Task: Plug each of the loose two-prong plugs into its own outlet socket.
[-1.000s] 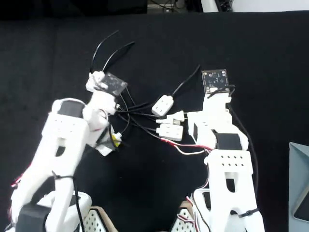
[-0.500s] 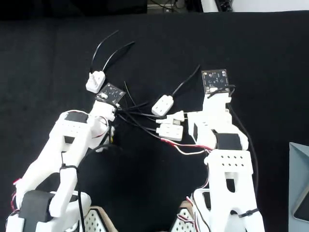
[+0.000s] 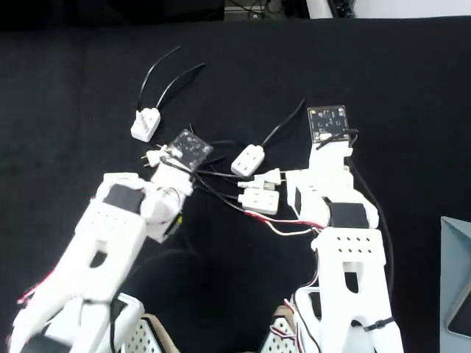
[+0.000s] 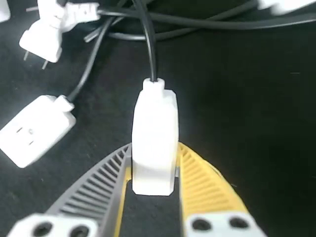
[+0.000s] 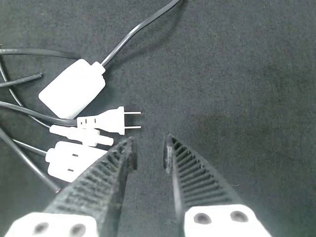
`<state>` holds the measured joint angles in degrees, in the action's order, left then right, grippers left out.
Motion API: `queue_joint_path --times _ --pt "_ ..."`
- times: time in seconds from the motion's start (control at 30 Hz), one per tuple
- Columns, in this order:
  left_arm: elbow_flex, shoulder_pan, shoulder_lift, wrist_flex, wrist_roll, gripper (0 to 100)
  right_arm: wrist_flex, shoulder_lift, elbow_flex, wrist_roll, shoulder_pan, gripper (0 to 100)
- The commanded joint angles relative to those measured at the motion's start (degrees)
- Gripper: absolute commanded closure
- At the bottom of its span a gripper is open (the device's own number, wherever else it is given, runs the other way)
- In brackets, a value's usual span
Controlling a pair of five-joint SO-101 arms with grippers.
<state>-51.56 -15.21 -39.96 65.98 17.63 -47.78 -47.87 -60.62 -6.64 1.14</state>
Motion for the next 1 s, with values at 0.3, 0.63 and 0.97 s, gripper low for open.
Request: queue_joint_path --times 0.3,0.63,0.97 --pt "-6.4 -6.3 -12.5 4.0 -3.9 97 0.8 -0.7 0.3 -0.1 -0.8 89.2" --pt "-21.2 -6.0 -12.5 -8.5 1.1 97 0.8 -0.7 0.3 -0.1 -0.8 89.2" --pt "-21.1 5.9 -13.1 -11.3 -1.9 68 1.1 -0.7 -0.3 -0.1 -0.8 89.2"
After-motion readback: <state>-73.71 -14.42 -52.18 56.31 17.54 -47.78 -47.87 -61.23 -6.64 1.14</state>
